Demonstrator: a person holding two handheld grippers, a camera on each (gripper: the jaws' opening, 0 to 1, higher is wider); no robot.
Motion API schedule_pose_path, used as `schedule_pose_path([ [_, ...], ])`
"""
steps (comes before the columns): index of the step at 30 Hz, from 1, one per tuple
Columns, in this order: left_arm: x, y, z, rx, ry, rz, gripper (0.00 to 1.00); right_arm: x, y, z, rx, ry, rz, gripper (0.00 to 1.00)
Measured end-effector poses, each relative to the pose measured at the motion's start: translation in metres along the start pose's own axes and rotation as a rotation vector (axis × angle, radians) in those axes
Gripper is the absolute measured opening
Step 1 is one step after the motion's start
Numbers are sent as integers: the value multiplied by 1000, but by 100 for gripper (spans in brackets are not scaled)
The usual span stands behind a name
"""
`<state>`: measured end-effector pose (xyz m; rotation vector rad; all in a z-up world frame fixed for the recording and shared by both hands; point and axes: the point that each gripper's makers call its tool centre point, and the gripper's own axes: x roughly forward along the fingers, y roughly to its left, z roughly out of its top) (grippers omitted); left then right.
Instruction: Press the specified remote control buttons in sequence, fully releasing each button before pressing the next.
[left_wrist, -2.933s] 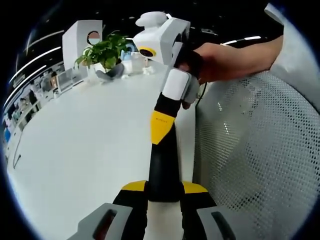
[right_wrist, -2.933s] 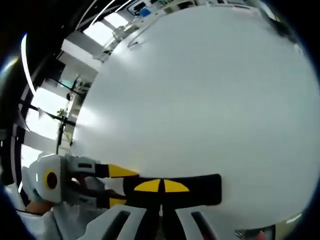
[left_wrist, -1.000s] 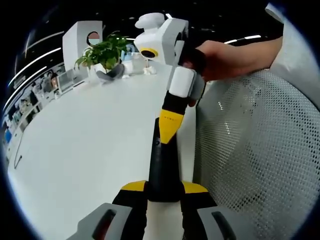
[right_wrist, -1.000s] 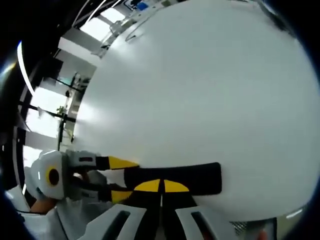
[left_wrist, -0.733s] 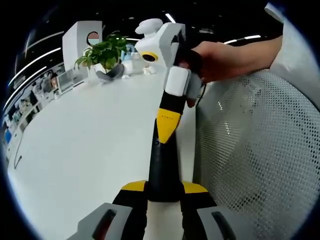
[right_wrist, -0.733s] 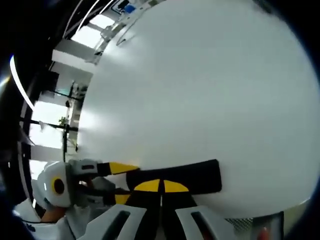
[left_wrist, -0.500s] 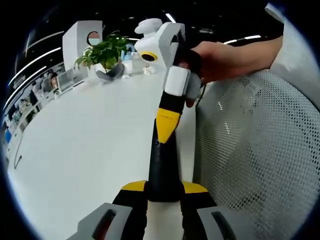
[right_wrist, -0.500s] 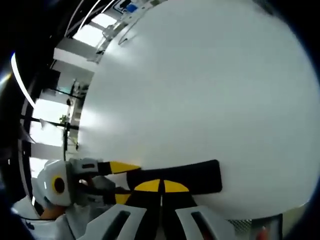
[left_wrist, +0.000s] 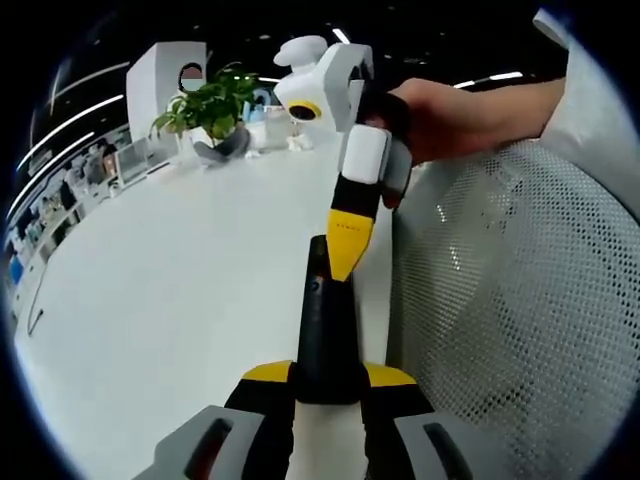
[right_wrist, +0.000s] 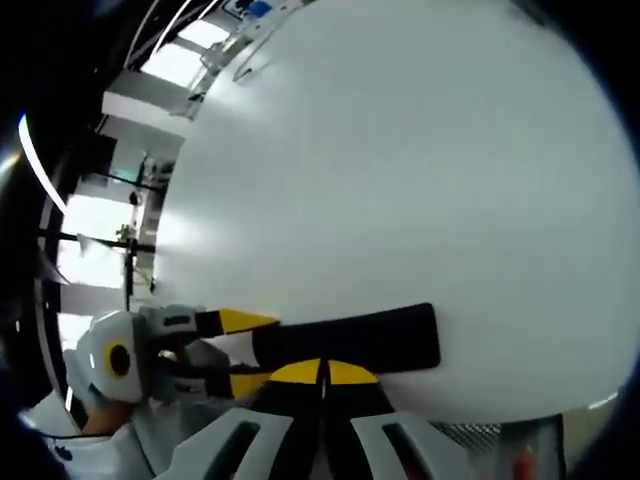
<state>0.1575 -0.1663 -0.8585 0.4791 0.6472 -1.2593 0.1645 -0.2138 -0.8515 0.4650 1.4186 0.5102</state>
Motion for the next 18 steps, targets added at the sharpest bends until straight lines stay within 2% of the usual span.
schedule_pose_path([
  [11,0,1,0,6,0,-5,24,1,-1,-2,-3,18,0,0],
  [18,0,1,0,13,4,-5,24,2,0,-4,-35,13,-20,0],
])
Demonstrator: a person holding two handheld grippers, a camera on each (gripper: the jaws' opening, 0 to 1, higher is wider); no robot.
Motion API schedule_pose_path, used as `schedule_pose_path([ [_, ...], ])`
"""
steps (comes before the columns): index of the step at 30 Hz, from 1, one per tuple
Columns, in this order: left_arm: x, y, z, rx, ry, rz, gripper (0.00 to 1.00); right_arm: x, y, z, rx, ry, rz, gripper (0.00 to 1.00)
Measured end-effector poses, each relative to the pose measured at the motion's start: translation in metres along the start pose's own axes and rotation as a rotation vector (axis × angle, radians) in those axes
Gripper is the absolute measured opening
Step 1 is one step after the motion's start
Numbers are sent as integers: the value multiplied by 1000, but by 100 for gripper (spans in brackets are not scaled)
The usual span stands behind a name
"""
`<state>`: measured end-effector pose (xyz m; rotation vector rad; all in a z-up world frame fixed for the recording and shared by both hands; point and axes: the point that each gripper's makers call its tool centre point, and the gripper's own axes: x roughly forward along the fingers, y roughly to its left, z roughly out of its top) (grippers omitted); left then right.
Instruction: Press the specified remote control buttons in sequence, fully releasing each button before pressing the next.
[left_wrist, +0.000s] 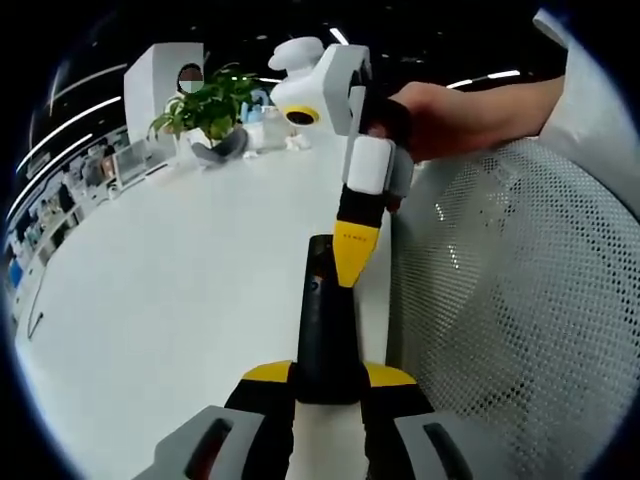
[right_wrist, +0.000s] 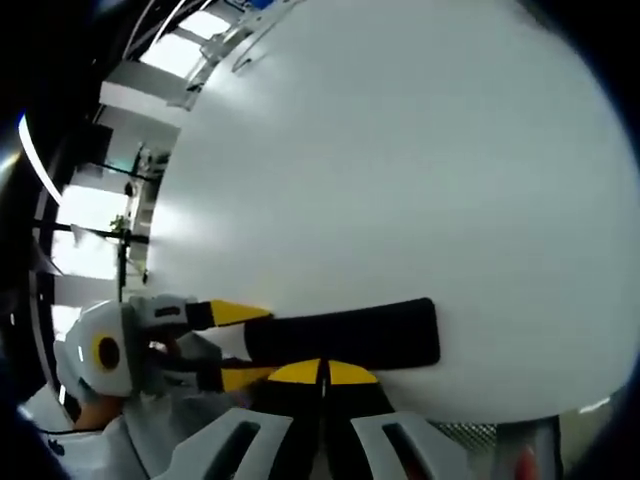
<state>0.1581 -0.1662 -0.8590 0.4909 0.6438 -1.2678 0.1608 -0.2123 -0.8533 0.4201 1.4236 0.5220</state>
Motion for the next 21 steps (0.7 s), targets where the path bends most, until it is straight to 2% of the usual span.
schedule_pose_path([
  [6,0,0,0,4,2,-2,24,1,0,0,-15,-9,-12,0],
  [8,0,0,0,0,3,-4,24,2,-1,-1,-66,-15,-47,0],
  [11,0,-1,0,1,8,-3,24,2,1,-2,-88,-16,-68,0],
  [16,0,-1,0,7,8,-3,24,1,-2,0,-76,-28,-55,0],
  [21,0,0,0,-1,5,-2,24,0,-1,2,-62,-13,-33,0],
])
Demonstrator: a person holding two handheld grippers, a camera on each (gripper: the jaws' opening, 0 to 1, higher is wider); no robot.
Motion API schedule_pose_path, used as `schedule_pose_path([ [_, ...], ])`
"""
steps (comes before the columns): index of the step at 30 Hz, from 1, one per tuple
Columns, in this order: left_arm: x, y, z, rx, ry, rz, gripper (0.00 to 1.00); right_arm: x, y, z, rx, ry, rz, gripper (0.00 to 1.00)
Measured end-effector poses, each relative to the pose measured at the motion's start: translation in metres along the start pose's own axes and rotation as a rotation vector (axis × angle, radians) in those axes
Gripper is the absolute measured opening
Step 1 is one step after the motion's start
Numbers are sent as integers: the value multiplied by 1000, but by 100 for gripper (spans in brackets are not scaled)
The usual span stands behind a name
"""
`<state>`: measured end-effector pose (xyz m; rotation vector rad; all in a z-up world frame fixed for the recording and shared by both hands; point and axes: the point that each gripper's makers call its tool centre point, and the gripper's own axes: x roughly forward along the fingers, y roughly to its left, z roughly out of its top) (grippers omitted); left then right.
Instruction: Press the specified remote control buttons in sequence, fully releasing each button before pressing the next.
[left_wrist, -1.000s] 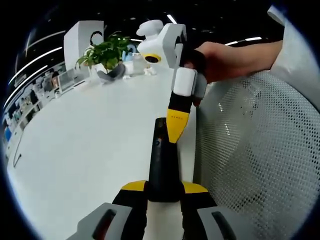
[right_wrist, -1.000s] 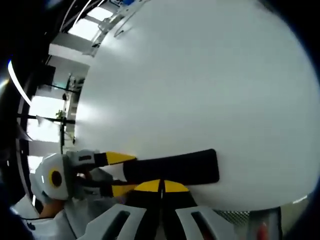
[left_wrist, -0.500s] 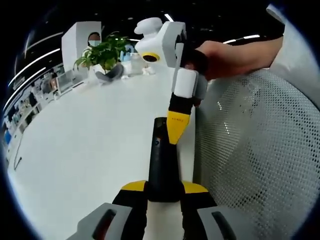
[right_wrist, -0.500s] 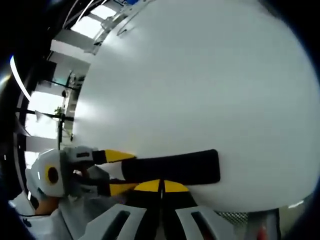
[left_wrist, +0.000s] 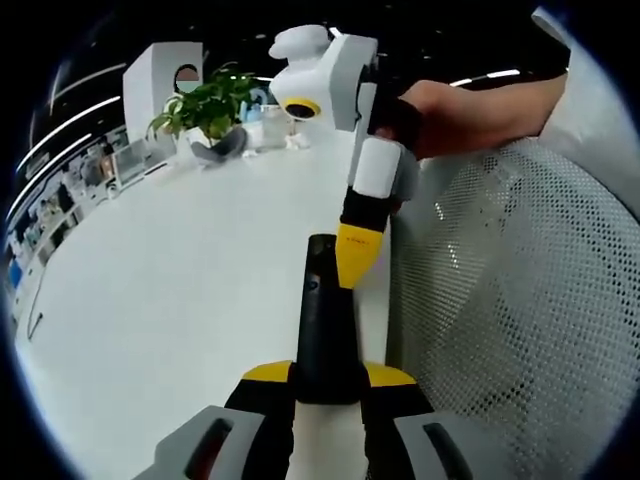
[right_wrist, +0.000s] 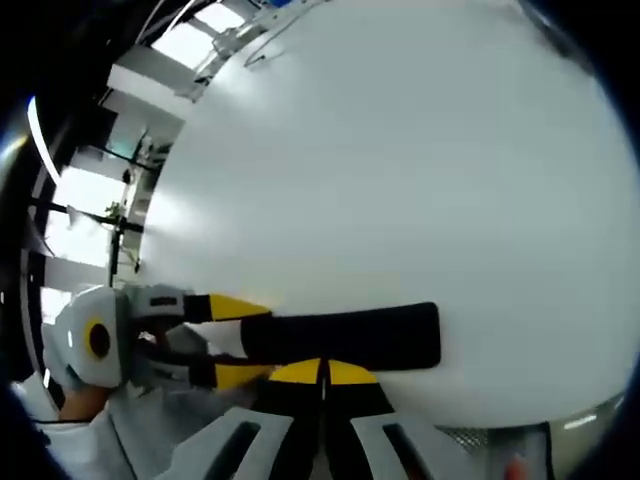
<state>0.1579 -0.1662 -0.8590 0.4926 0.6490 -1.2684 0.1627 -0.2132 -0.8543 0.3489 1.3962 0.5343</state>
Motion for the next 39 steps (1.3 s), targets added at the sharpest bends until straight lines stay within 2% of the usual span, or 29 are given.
schedule_pose_path([
  [6,0,0,0,-1,-1,2,24,-1,14,10,41,-59,113,0],
  [9,0,0,0,-2,-2,2,24,-1,17,14,39,-79,131,0],
  [28,0,0,0,-4,-5,3,24,7,17,12,-26,-65,95,0],
  [33,0,0,0,-7,-7,2,24,8,18,12,-89,-79,60,0],
  [39,0,0,0,-9,-8,1,24,8,16,13,-85,-83,57,0],
])
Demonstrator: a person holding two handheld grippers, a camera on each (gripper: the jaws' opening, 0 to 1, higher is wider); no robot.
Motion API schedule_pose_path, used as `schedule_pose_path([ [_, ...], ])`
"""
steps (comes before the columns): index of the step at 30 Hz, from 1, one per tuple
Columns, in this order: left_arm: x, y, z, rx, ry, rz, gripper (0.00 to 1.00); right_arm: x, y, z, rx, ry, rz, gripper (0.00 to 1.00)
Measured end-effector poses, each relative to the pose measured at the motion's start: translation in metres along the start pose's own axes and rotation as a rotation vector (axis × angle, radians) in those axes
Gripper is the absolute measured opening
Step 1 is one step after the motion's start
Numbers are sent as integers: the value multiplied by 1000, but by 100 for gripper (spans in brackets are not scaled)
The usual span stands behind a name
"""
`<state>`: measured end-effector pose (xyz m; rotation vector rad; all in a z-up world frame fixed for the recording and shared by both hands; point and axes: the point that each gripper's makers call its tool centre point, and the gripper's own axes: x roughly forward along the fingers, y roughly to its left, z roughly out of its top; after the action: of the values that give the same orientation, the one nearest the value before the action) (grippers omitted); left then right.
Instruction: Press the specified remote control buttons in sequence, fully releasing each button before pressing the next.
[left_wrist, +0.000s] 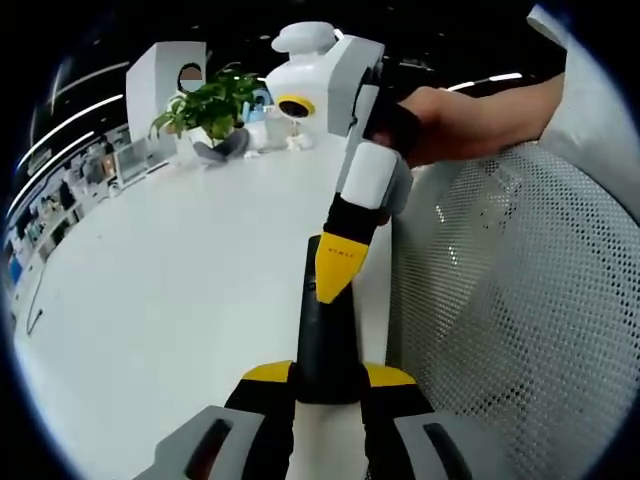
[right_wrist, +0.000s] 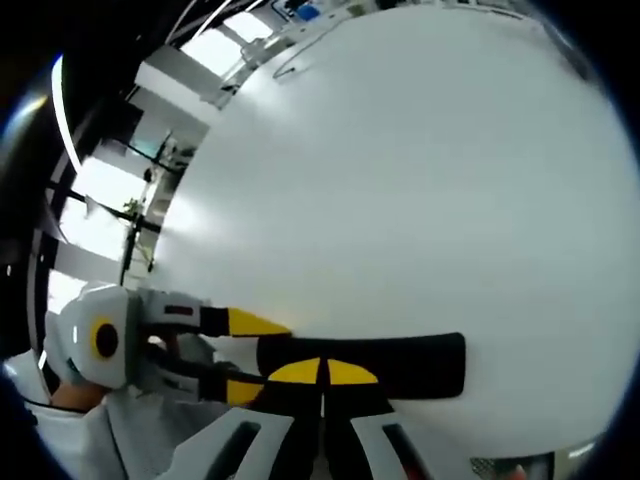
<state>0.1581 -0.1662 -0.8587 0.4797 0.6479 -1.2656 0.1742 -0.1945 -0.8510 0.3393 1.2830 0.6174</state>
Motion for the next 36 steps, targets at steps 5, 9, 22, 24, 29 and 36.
schedule_pose_path([
  [5,0,0,0,3,1,0,24,0,0,0,-4,1,-3,0],
  [9,0,0,0,15,2,3,24,-1,0,1,32,1,7,0],
  [22,1,0,0,13,13,6,24,-2,13,2,28,-8,59,0],
  [24,1,0,0,12,13,7,24,-1,13,1,23,3,64,0],
  [29,1,0,0,11,16,7,24,3,5,-4,-40,30,-5,0],
  [36,0,0,0,5,13,10,24,3,8,-4,-59,19,-7,0],
])
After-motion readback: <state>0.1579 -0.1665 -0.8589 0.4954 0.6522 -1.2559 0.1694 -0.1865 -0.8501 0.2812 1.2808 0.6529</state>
